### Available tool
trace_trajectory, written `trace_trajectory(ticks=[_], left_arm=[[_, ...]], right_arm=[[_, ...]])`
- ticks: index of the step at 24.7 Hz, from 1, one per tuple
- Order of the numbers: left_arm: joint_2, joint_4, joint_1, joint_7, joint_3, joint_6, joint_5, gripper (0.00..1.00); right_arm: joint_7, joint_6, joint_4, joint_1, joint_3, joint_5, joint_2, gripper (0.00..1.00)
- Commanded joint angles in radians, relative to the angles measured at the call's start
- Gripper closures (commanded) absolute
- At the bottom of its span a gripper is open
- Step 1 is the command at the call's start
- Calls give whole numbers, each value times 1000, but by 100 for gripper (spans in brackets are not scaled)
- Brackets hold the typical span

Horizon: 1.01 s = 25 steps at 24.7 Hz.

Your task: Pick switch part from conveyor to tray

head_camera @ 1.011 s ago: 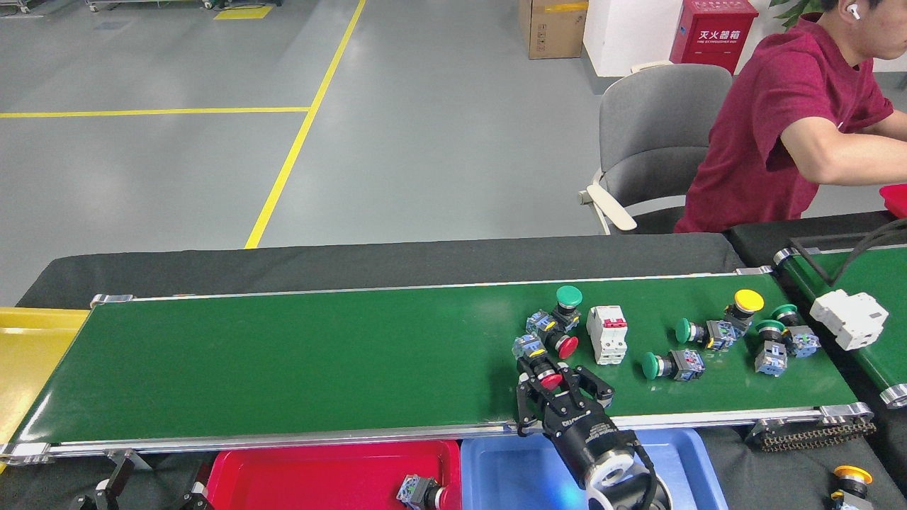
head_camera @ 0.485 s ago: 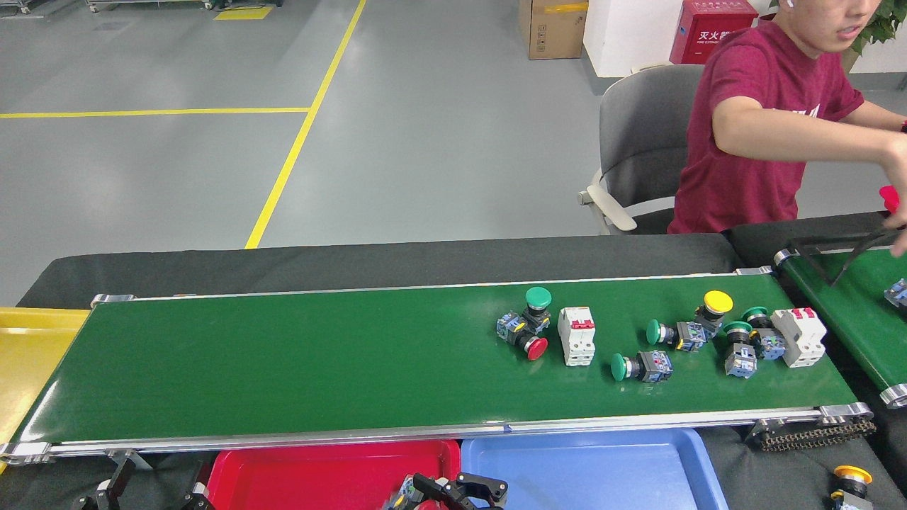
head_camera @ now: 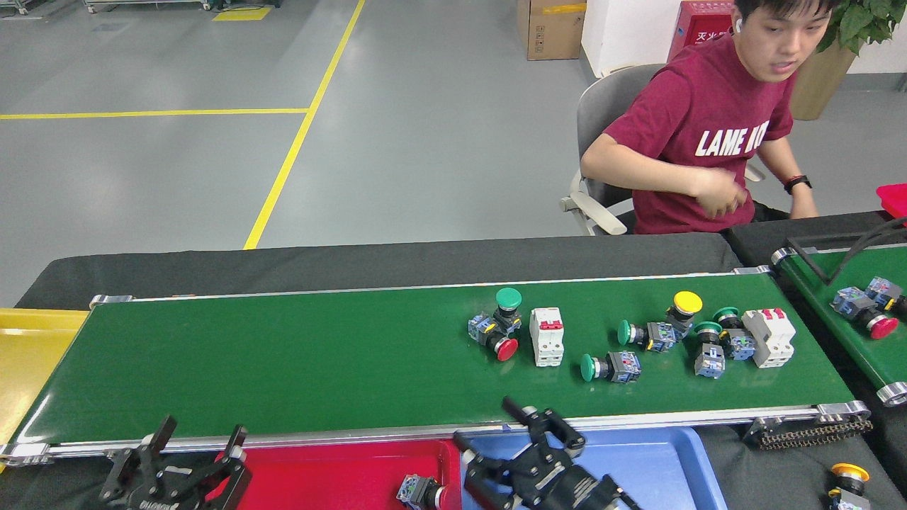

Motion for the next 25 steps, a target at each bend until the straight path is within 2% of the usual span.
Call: trace_trajectory(ticks=[1, 5, 7, 11, 16, 20, 25], left_arm=[[15, 47, -74, -27, -70, -5, -18, 0], [15, 219, -237, -31, -245, -6, -34, 0], [13, 286, -318, -31, -314, -11, -32, 0], [-13, 417, -432, -33, -403, -23, -34, 0], [-85, 540, -516, -31, -401, -20, -97, 0], [-120, 624, -578, -27, -398, -20, -120, 0], [-125, 704, -625, -22, -398, -20, -120, 0]], right_arm=[[-73, 95, -11, -13, -52, 8, -11, 13], [-242, 192, 4, 9, -106, 32, -97, 13], [-282, 262, 4, 44, -110, 34, -120, 14], [-301, 325, 4, 128, -110, 32, -131, 14], [-299, 322, 4, 187, -101, 31, -125, 13], [-284, 327, 9, 162, -46, 31, -116, 13], [-184, 332, 79, 12, 95, 37, -86, 13]])
